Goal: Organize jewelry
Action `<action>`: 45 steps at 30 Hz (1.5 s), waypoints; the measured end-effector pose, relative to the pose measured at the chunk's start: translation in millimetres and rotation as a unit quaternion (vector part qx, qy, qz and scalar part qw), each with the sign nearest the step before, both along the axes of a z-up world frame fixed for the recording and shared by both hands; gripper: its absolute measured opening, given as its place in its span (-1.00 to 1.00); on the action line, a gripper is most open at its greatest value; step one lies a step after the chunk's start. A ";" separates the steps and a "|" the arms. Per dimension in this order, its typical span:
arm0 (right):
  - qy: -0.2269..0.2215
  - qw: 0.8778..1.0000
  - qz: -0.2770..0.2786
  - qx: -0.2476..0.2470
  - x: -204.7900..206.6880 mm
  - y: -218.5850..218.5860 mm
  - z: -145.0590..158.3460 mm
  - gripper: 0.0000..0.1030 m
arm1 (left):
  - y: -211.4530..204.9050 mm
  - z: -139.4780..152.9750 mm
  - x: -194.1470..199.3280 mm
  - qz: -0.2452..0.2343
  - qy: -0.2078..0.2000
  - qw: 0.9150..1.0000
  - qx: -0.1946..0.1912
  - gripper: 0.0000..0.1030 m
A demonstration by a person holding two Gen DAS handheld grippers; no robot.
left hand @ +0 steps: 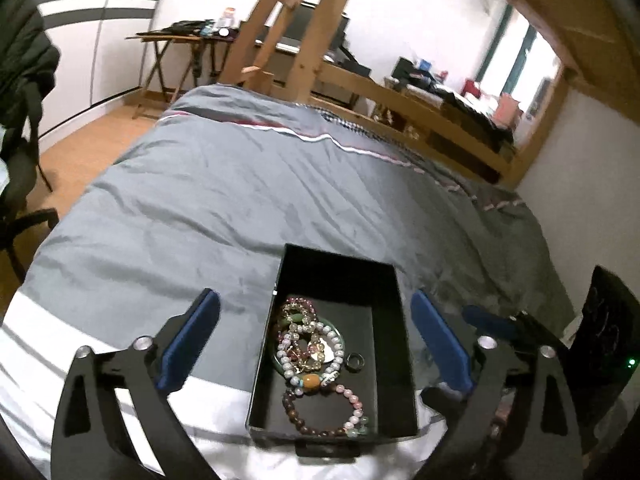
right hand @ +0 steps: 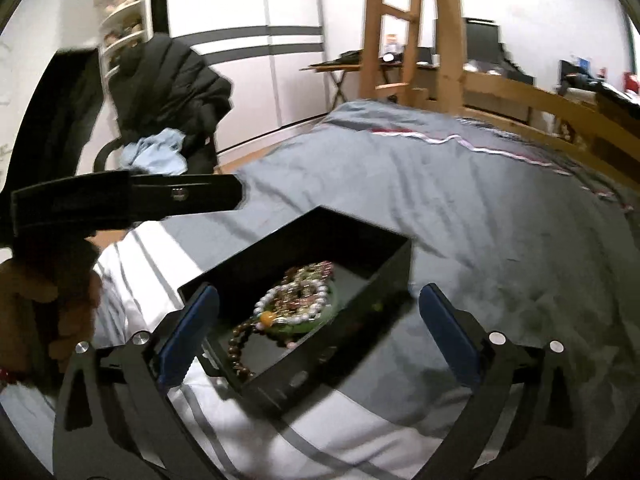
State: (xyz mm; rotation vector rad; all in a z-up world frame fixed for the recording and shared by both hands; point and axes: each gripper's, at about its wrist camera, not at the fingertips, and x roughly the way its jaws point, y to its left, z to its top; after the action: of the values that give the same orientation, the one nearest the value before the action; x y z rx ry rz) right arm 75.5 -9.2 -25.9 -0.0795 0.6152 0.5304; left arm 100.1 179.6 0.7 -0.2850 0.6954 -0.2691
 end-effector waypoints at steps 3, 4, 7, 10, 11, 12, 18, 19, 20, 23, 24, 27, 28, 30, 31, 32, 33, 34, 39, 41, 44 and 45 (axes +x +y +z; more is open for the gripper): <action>0.009 1.000 -0.008 -0.005 -5.2 -5.9 9.2 0.93 | 0.2 11.7 -9.4 0.013 -0.003 1.000 -0.017 0.88; 0.015 1.000 -0.012 -0.012 -7.2 -6.4 12.1 0.93 | -0.5 14.8 -11.7 0.023 0.001 1.000 -0.014 0.88; 0.032 0.999 -0.015 -0.004 -15.4 -12.4 22.6 0.93 | -5.3 25.8 -25.5 0.049 0.020 0.999 0.009 0.88; 0.033 0.999 -0.020 0.007 -28.1 -19.8 36.4 0.93 | -12.6 33.8 -38.0 0.046 0.031 0.998 0.036 0.88; 0.033 0.999 -0.023 0.007 -30.0 -20.7 39.3 0.93 | -13.9 36.4 -43.1 0.039 0.030 0.998 0.042 0.88; 0.035 0.999 -0.028 0.006 -33.5 -22.4 44.4 0.93 | -16.1 38.9 -47.9 0.029 0.030 0.998 0.049 0.88; 0.040 0.998 -0.050 -0.005 -55.5 -27.9 66.2 0.93 | -23.5 49.7 -83.1 0.019 0.032 0.995 0.089 0.88; 0.044 0.997 -0.055 -0.011 -57.9 -28.0 67.6 0.93 | -23.7 49.7 -88.8 0.019 0.036 0.994 0.098 0.88; 0.047 0.997 -0.058 -0.014 -60.4 -28.6 69.5 0.93 | -23.6 49.8 -92.6 0.019 0.038 0.994 0.103 0.88; 0.050 0.997 -0.065 -0.014 -68.9 -30.9 70.8 0.93 | -23.6 48.9 -104.7 0.027 0.047 0.990 0.130 0.88; 0.051 0.996 -0.066 -0.012 -72.2 -31.4 71.1 0.93 | -23.5 49.1 -107.0 0.029 0.048 0.989 0.134 0.88; 0.055 0.996 -0.065 -0.016 -81.8 -29.4 69.0 0.93 | -20.0 50.4 -117.4 0.027 0.039 0.991 0.125 0.88; 0.055 0.996 -0.064 -0.019 -83.5 -28.2 67.5 0.93 | -18.3 50.9 -120.7 0.027 0.037 0.992 0.121 0.88; 0.054 0.996 -0.062 -0.026 -87.9 -24.6 66.5 0.93 | -20.1 50.5 -123.3 0.037 0.037 0.990 0.133 0.88; 0.055 0.996 -0.060 -0.027 -89.5 -22.6 66.7 0.93 | -21.2 49.7 -124.9 0.042 0.037 0.988 0.143 0.88; 0.057 0.996 -0.058 -0.029 -91.4 -20.3 66.3 0.93 | -23.3 48.1 -127.1 0.044 0.040 0.986 0.156 0.88; 0.056 0.996 -0.057 -0.031 -92.7 -19.3 66.2 0.93 | -23.3 46.9 -128.0 0.046 0.043 0.985 0.162 0.88; 0.056 0.996 -0.057 -0.033 -93.8 -17.7 66.2 0.93 | -22.7 44.0 -129.2 0.049 0.050 0.983 0.171 0.88; 0.058 0.996 -0.062 -0.035 -93.7 -14.0 67.3 0.93 | -16.2 35.7 -134.3 0.049 0.059 0.983 0.167 0.88; 0.057 0.996 -0.064 -0.038 -94.0 -12.7 66.8 0.93 | -15.8 34.4 -135.7 0.043 0.058 0.984 0.165 0.88; 0.060 0.995 -0.063 -0.046 -95.0 -9.7 64.4 0.93 | -19.6 33.9 -138.2 0.039 0.052 0.983 0.172 0.88; 0.062 0.995 -0.064 -0.047 -95.1 -9.2 63.2 0.93 | -21.5 33.2 -138.5 0.039 0.051 0.983 0.175 0.88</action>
State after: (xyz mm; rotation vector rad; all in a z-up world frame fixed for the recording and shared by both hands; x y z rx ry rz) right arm -19.6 -18.4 37.3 -0.0950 0.7611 0.3840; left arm -38.4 158.2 34.0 0.0098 0.8166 -0.0549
